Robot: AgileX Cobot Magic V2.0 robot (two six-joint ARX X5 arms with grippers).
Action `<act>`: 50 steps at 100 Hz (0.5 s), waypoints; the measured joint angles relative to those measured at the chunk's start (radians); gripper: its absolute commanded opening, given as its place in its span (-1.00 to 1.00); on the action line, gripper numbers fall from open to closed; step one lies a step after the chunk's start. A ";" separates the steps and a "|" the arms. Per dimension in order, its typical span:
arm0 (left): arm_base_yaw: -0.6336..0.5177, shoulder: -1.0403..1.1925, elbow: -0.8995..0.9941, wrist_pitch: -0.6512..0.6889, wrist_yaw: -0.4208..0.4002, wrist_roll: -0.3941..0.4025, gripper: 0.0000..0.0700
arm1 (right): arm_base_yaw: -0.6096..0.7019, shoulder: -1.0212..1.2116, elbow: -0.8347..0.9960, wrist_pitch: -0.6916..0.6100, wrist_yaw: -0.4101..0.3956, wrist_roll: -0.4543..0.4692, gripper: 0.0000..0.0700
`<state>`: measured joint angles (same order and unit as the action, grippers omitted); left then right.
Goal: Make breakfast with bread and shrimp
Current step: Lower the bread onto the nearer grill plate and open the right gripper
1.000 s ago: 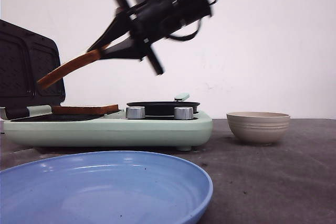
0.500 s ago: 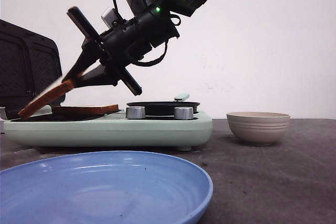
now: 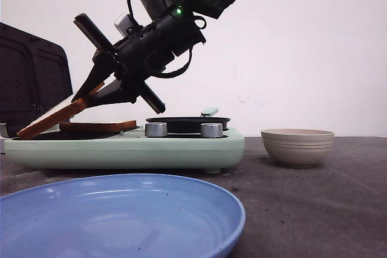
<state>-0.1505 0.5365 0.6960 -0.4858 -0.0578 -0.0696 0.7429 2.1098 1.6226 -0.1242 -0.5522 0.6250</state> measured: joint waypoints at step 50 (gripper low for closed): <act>0.000 0.000 0.000 0.000 0.000 0.000 -0.07 | 0.002 0.000 0.000 -0.037 0.050 -0.047 0.01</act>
<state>-0.1505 0.5365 0.6960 -0.4858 -0.0582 -0.0696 0.7452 2.1098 1.6226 -0.1616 -0.5026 0.5785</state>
